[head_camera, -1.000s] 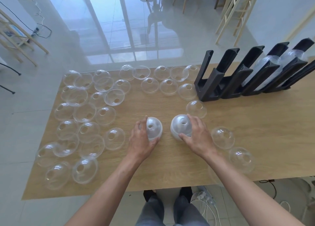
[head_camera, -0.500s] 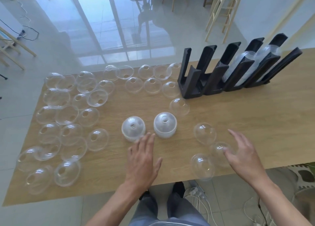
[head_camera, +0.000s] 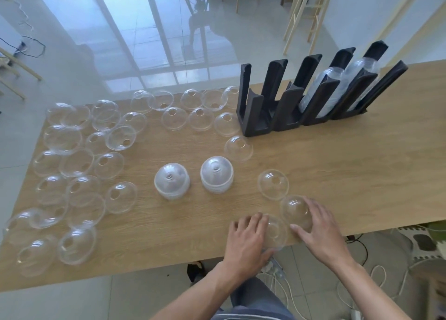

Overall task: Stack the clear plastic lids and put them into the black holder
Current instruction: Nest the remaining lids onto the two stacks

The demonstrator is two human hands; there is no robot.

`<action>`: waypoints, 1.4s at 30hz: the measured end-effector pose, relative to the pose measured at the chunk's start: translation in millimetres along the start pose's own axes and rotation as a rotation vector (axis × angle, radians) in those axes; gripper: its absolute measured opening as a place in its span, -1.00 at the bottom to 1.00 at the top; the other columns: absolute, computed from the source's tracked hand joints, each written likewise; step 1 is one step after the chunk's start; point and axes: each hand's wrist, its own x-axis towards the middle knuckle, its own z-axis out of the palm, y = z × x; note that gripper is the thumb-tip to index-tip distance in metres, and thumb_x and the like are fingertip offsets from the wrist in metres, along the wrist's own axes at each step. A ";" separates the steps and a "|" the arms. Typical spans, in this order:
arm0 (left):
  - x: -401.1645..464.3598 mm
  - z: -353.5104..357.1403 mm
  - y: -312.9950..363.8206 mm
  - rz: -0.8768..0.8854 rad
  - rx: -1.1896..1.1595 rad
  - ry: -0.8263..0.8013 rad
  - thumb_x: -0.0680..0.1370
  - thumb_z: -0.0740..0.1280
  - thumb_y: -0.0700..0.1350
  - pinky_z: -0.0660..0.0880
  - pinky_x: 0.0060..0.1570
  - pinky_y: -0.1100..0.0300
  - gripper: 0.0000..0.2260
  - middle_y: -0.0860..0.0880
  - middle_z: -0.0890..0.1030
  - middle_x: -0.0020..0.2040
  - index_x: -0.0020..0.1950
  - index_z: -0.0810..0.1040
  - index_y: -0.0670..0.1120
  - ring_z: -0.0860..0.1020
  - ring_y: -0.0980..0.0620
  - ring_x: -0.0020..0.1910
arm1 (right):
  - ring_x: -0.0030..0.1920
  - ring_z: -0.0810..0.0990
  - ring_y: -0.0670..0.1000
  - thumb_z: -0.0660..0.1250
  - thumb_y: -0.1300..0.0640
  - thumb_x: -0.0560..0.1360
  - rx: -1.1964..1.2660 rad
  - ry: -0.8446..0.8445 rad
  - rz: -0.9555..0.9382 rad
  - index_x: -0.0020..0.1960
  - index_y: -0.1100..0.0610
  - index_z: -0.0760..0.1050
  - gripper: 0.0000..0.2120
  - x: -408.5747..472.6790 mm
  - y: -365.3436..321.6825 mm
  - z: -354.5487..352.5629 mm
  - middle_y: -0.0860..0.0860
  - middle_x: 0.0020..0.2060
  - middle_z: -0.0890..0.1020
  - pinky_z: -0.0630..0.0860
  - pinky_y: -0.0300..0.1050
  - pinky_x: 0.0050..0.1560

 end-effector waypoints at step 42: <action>89.0 -149.9 -203.8 -0.287 -0.121 0.225 0.53 0.33 0.39 0.31 0.38 -0.15 -0.26 -0.01 0.48 0.51 0.60 0.33 0.04 0.40 -0.13 0.47 | 0.56 0.29 -0.05 0.44 -0.23 0.55 0.238 0.239 -0.021 0.63 0.02 0.28 -0.24 71.2 -144.2 33.3 -0.06 0.54 0.35 0.34 -0.03 0.50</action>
